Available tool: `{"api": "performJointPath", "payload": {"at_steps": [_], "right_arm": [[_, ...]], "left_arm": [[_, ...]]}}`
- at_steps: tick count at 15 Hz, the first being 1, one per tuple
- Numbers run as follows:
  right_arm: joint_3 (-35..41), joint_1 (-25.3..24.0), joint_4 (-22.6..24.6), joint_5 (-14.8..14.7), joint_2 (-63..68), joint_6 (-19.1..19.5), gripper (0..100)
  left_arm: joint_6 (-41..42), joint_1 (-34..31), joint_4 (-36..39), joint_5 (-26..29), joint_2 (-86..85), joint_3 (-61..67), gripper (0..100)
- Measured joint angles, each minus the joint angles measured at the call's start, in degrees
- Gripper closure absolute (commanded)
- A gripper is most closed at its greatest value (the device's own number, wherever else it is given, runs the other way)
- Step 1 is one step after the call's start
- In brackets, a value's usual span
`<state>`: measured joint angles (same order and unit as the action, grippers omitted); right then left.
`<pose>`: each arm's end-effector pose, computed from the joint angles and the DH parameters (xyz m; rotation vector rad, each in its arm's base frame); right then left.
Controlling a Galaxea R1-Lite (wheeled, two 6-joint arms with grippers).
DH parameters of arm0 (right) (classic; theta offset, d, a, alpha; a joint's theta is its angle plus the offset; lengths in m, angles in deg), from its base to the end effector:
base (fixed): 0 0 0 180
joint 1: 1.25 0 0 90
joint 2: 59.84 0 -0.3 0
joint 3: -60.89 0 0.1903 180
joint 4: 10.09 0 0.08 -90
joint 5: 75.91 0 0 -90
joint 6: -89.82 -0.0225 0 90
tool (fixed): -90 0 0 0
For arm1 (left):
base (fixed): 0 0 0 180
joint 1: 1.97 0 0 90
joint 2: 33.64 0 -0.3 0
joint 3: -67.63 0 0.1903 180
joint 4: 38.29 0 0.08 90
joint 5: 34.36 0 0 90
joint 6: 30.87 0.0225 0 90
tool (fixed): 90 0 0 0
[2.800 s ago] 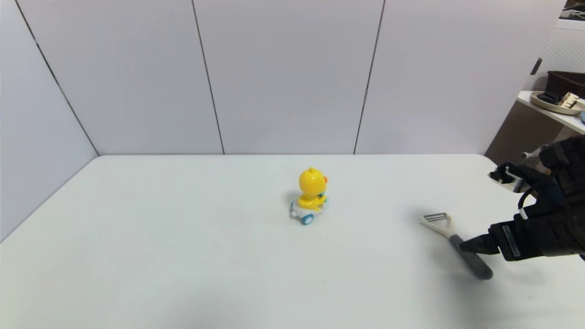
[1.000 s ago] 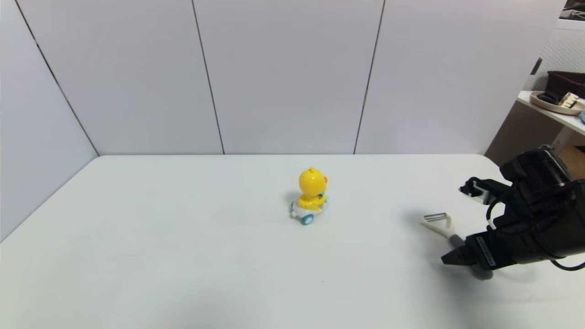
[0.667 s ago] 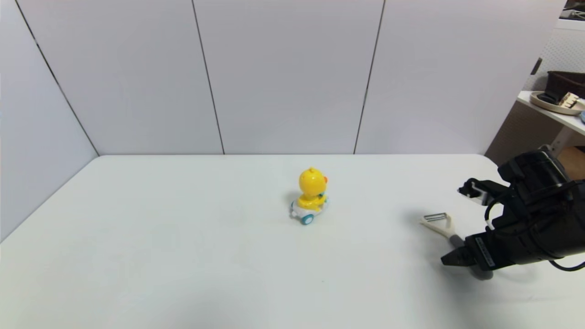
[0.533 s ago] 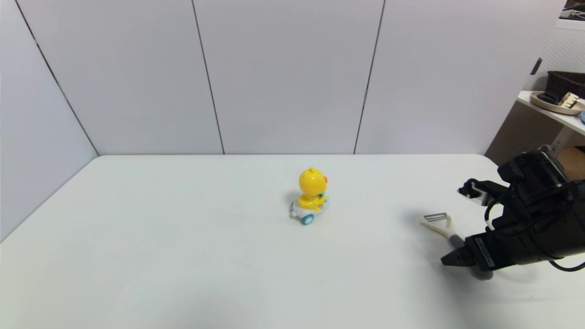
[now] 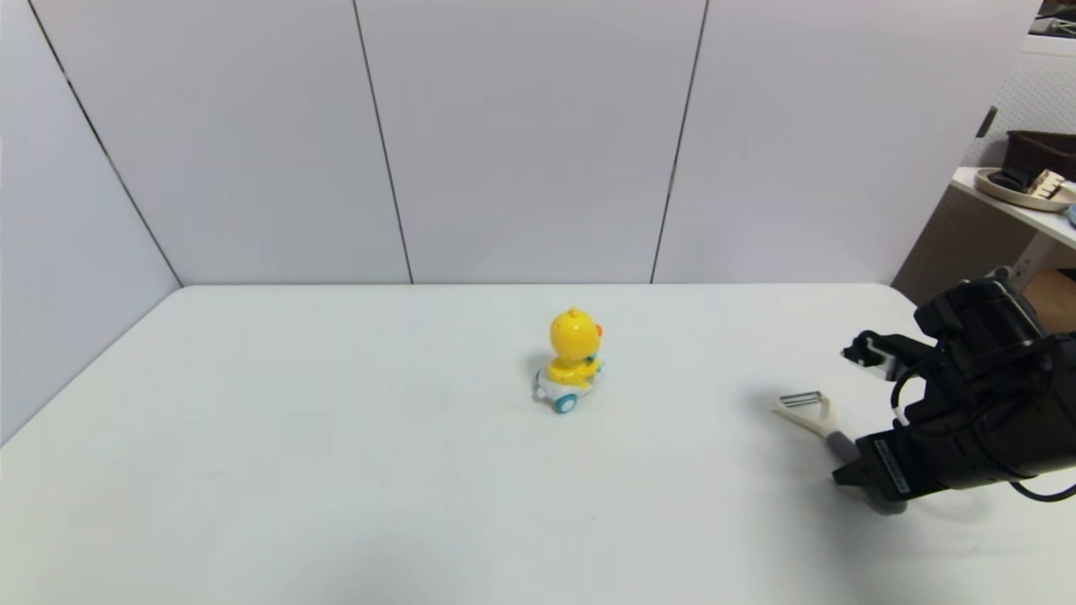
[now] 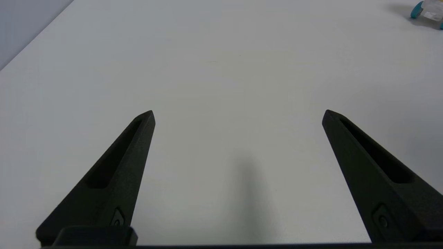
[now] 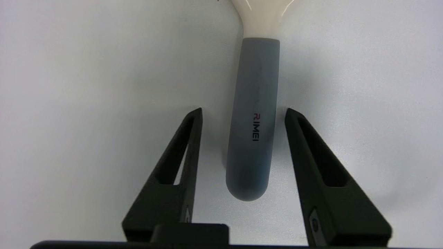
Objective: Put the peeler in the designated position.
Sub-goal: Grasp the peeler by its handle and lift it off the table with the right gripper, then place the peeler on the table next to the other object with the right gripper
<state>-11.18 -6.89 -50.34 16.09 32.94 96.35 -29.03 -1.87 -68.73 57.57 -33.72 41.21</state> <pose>0.2411 0.0246 0.1427 -0.1367 1.0564 0.1811 -0.0274 -0.0007 0.0775 0.0310 0.0682 -0.0365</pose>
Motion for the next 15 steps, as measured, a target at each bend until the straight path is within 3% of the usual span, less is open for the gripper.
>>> {"api": "performJointPath", "payload": {"at_steps": [7,11,13,15], "right_arm": [[-0.5,0.0,1.0,0.1,-0.3,0.1,100],[-3.5,-0.5,7.8,1.1,-1.5,1.2,100],[-7.4,-0.8,10.8,3.9,-1.7,3.9,100],[-12.6,-0.8,11.2,9.3,-1.2,7.3,100]], "left_arm": [[0.0,0.0,0.0,0.0,0.0,0.0,0],[0.0,0.0,0.0,0.0,0.0,0.0,0],[0.0,0.0,0.0,0.0,0.0,0.0,0],[0.0,0.0,0.0,0.0,0.0,0.0,0]]}}
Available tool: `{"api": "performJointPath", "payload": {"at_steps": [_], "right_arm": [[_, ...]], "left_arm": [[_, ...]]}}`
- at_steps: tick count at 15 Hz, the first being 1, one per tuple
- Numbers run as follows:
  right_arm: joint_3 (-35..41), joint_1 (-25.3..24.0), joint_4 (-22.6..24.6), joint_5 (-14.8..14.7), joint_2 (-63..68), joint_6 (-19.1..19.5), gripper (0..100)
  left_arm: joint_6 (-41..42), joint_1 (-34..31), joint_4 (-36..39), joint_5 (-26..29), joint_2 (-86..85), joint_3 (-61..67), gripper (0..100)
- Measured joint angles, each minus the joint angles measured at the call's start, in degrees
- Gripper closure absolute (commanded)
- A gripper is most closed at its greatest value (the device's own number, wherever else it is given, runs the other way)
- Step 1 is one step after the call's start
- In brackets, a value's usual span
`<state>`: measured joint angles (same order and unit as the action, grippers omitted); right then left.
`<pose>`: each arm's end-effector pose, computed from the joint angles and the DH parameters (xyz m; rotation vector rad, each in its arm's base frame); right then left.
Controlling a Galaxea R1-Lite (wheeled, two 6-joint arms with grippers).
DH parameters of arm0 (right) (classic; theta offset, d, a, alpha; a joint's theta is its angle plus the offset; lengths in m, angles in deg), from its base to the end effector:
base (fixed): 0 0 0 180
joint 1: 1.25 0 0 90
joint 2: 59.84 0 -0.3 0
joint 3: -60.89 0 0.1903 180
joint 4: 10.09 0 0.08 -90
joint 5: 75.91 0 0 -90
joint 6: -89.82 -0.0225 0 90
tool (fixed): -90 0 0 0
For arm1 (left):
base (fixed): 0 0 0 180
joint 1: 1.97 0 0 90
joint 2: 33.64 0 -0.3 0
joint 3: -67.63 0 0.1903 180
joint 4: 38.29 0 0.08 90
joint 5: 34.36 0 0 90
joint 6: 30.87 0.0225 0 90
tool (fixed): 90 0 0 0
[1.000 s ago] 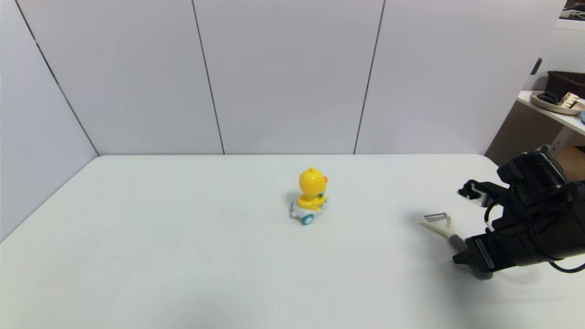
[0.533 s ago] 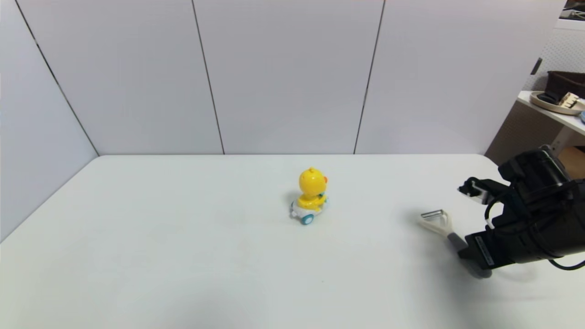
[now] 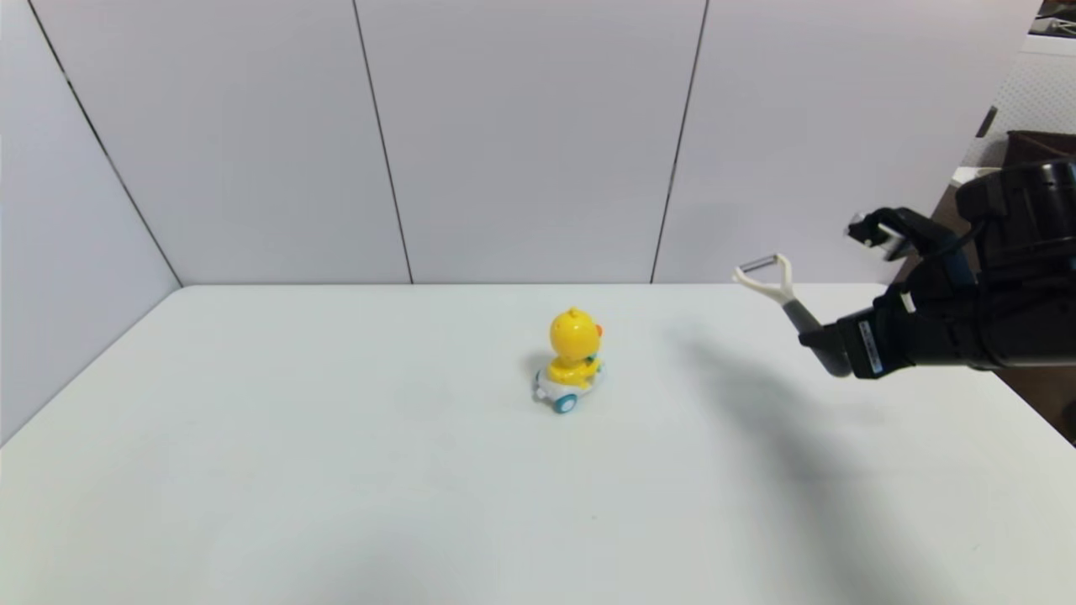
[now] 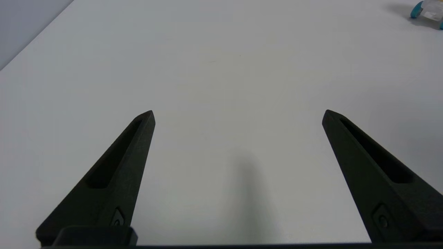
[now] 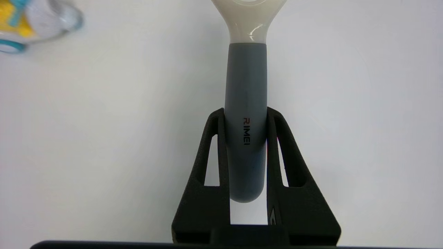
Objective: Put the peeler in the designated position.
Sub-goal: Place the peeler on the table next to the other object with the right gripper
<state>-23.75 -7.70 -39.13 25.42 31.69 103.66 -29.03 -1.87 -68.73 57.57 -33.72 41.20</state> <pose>0.2773 0.0358 0.2172 -0.2049 0.5893 0.3743 -0.0275 -0.0007 0.0775 0.0310 0.0680 -0.0365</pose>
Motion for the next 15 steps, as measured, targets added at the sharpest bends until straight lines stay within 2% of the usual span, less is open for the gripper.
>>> {"api": "performJointPath", "payload": {"at_steps": [2,4,7,8,13,15], "right_arm": [[-5.7,-0.6,-0.2,5.3,1.3,6.3,100],[-11.1,-1.9,-0.8,6.6,3.4,13.6,100],[-20.5,-5.3,-2.0,6.6,7.6,22.7,100],[-24.5,-7.0,-3.1,6.4,9.5,24.7,100],[-44.0,-14.5,-10.8,5.5,21.4,29.5,100],[-47.6,-15.8,-12.0,4.3,26.3,35.7,100]], "left_arm": [[0.0,0.0,0.0,0.0,0.0,0.0,0],[0.0,0.0,0.0,0.0,0.0,0.0,0],[0.0,0.0,0.0,0.0,0.0,0.0,0],[0.0,0.0,0.0,0.0,0.0,0.0,0],[0.0,0.0,0.0,0.0,0.0,0.0,0],[0.0,0.0,0.0,0.0,0.0,0.0,0]]}}
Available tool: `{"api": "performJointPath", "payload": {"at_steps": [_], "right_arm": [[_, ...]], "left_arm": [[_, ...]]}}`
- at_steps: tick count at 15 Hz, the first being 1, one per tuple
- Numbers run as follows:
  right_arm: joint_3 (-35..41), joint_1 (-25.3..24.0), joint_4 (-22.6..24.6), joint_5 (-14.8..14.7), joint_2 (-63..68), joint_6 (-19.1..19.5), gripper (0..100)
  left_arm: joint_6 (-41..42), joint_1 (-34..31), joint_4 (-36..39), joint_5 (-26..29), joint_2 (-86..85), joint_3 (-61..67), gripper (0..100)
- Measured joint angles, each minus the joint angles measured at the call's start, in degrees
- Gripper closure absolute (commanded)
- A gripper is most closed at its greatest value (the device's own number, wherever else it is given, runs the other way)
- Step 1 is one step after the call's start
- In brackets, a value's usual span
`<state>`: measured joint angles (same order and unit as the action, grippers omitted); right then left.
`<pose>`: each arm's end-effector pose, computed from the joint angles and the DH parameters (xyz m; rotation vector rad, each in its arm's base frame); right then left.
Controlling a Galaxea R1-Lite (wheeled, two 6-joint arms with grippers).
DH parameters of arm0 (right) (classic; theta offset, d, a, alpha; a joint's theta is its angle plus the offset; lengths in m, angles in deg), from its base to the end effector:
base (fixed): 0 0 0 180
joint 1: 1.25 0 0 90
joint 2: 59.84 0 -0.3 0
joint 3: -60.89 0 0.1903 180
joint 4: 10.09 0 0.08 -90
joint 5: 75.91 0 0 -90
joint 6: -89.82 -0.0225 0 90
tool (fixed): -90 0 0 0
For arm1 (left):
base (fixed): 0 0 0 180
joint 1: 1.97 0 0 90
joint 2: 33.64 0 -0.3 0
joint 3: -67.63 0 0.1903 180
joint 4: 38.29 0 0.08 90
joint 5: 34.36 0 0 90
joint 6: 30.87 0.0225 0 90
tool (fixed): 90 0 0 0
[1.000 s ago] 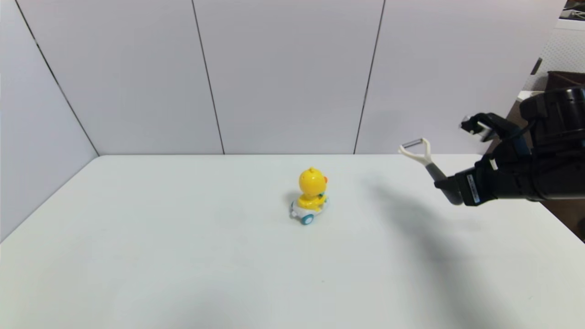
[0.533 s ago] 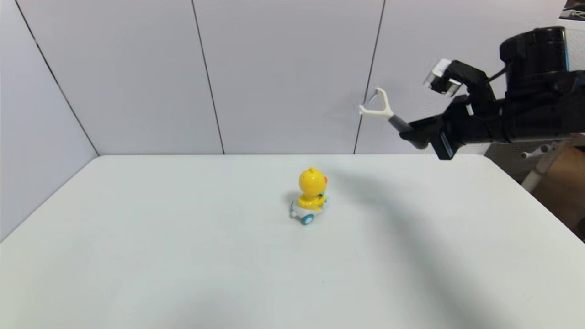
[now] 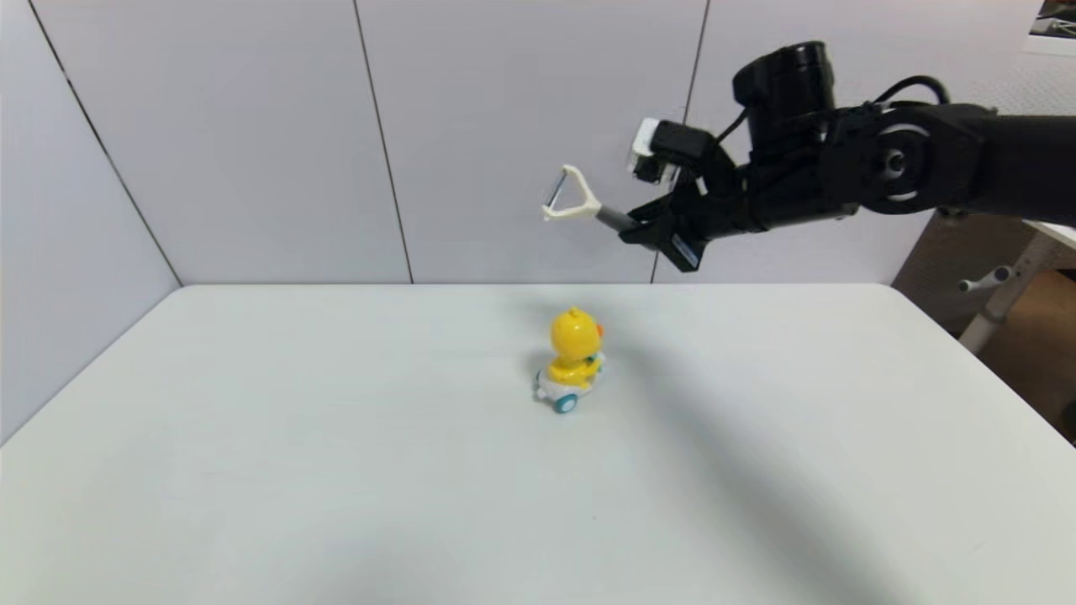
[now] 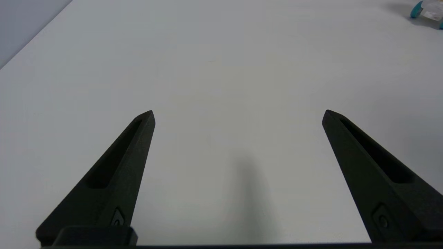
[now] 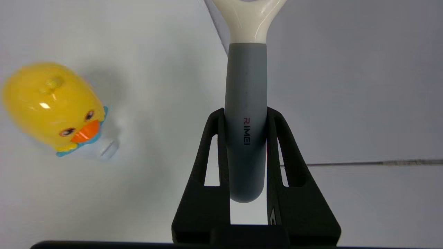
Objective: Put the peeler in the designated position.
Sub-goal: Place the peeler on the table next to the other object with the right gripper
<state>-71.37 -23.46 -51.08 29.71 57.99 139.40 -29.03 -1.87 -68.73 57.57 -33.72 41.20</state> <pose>0.3822 0.1626 0.2673 -0.8444 0.1610 0.8116 -0.0275 -0.0007 0.0775 0.0310 0.0680 -0.0365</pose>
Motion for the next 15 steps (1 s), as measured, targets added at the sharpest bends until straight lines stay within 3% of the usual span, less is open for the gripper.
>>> {"api": "performJointPath", "payload": {"at_steps": [3,15], "right_arm": [[-1.5,-0.2,-1.0,-0.5,5.2,8.7,100],[-2.1,-0.2,0.2,-0.2,15.1,11.4,100]], "left_arm": [[0.0,0.0,0.0,0.0,0.0,0.0,0],[0.0,0.0,0.0,0.0,0.0,0.0,0]]}}
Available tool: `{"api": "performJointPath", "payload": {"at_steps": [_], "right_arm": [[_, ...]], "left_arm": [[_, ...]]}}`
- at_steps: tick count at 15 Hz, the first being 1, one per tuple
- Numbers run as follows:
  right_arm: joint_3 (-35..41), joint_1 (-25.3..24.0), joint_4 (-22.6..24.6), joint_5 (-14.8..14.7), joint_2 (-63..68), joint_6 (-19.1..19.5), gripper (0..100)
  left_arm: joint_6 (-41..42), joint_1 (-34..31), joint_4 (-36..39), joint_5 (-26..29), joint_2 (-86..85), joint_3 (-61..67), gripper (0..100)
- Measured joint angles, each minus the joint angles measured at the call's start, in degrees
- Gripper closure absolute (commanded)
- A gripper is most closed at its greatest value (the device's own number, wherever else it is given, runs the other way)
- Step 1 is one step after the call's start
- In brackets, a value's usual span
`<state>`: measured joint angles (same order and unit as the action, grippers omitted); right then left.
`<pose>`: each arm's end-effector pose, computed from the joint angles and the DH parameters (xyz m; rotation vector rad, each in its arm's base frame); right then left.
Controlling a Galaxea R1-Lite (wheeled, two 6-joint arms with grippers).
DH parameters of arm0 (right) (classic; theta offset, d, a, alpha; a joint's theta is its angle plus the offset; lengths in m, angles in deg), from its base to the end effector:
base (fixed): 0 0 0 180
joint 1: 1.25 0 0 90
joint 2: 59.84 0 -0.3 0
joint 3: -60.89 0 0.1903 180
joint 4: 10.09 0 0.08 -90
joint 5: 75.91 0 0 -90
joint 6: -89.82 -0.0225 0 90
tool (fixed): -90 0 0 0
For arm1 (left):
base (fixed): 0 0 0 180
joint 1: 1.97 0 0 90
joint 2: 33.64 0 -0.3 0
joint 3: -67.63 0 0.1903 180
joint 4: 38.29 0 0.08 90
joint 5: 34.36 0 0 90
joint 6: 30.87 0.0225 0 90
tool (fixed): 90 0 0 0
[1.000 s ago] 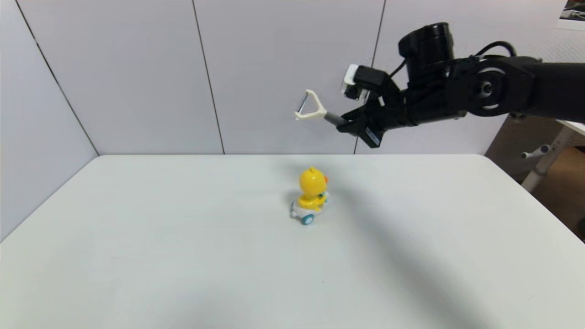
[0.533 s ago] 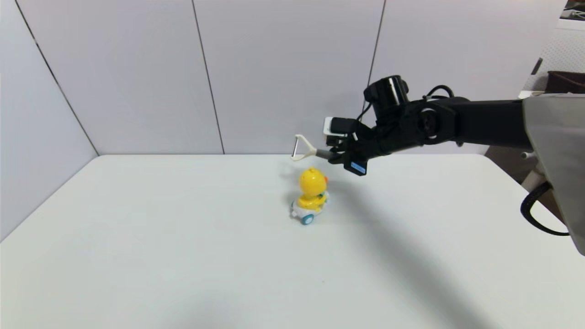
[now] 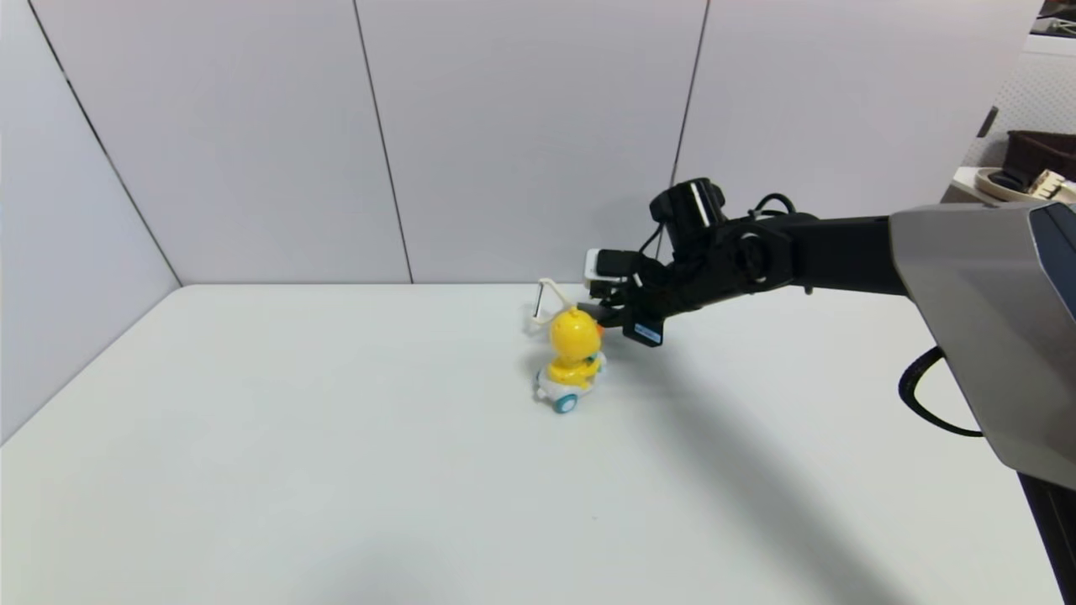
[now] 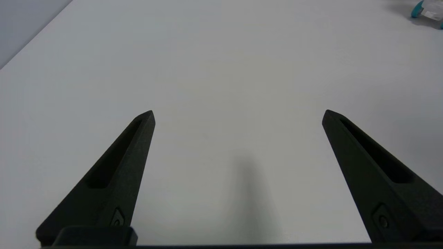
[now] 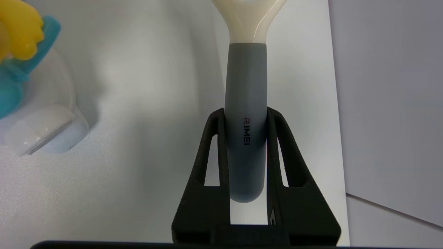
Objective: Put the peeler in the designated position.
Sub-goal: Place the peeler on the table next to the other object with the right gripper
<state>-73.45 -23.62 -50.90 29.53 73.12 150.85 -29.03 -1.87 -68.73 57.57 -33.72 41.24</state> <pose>0.4353 0.1856 0.1595 -1.0240 0.2947 0.9454 -0.0274 -0.0007 0.0773 0.0310 0.0687 -0.0365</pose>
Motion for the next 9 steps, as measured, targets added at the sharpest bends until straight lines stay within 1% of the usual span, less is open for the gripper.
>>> {"api": "performJointPath", "payload": {"at_steps": [1,2,5,8,9], "right_arm": [[0.0,0.0,0.6,-0.1,0.3,0.6,0],[0.0,0.1,1.3,-0.1,0.5,1.0,0],[0.0,-0.1,2.9,-0.3,1.0,0.6,0],[-0.1,-0.1,8.1,-0.5,0.9,0.2,0],[-0.2,-0.1,9.4,-0.5,0.3,-0.8,0]], "left_arm": [[0.0,0.0,0.0,0.0,0.0,0.0,0],[0.0,0.0,0.0,0.0,0.0,0.0,0],[0.0,0.0,0.0,0.0,0.0,0.0,0],[0.0,0.0,0.0,0.0,0.0,0.0,0],[0.0,0.0,0.0,0.0,0.0,0.0,0]]}}
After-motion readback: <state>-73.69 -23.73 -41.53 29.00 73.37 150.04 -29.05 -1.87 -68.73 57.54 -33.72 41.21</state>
